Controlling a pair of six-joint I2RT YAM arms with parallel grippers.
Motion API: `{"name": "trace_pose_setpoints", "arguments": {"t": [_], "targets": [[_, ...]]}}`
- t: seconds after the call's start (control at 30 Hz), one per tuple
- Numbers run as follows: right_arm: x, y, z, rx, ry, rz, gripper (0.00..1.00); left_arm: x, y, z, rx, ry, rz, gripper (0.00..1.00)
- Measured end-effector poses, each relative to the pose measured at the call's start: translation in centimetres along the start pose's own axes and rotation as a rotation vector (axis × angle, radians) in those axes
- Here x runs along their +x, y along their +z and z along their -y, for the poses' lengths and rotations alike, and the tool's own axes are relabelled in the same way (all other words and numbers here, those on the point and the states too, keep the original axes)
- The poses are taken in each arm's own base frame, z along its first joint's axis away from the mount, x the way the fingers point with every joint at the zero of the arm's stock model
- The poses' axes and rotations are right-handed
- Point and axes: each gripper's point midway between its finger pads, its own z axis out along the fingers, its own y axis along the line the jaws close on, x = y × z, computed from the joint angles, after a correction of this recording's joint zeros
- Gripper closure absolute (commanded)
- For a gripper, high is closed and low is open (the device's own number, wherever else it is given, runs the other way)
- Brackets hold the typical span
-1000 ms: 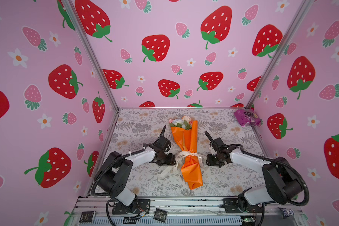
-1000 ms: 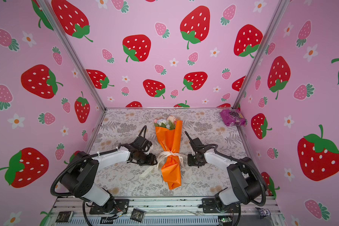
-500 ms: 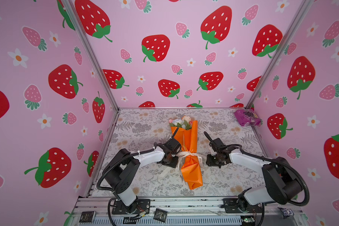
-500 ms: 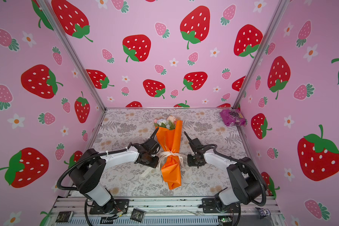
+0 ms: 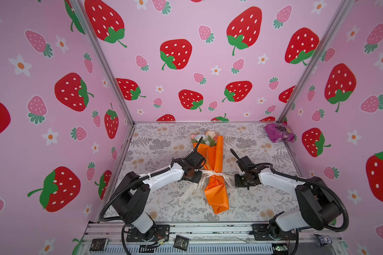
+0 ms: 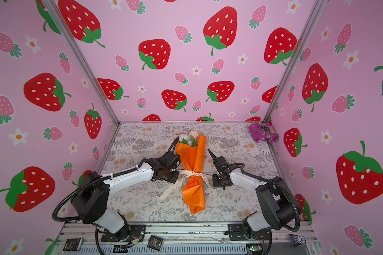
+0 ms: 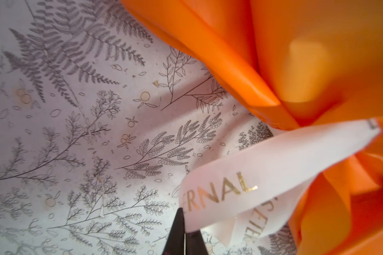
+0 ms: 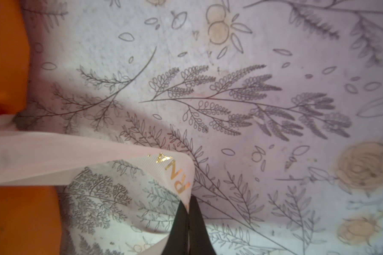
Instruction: Tie the bouquet of fake flowers
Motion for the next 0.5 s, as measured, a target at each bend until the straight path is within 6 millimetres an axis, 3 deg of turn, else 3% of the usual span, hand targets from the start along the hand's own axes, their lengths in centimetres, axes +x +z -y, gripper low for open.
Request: {"name": "trace_pose_setpoints", "arguments": {"t": [0.17,0.5], "targets": [[-0.6,-0.6,0.6,0.047,-0.024,0.008,1.00,-0.7,-1.5,-1.4,-0.012,-0.014,0.034,1.00],[-1.9,-1.7,0.8,0.071,-0.051,0.055,1.00,0.1,-1.6,-2.3,-0.032,0.029,-0.003,0.96]]}}
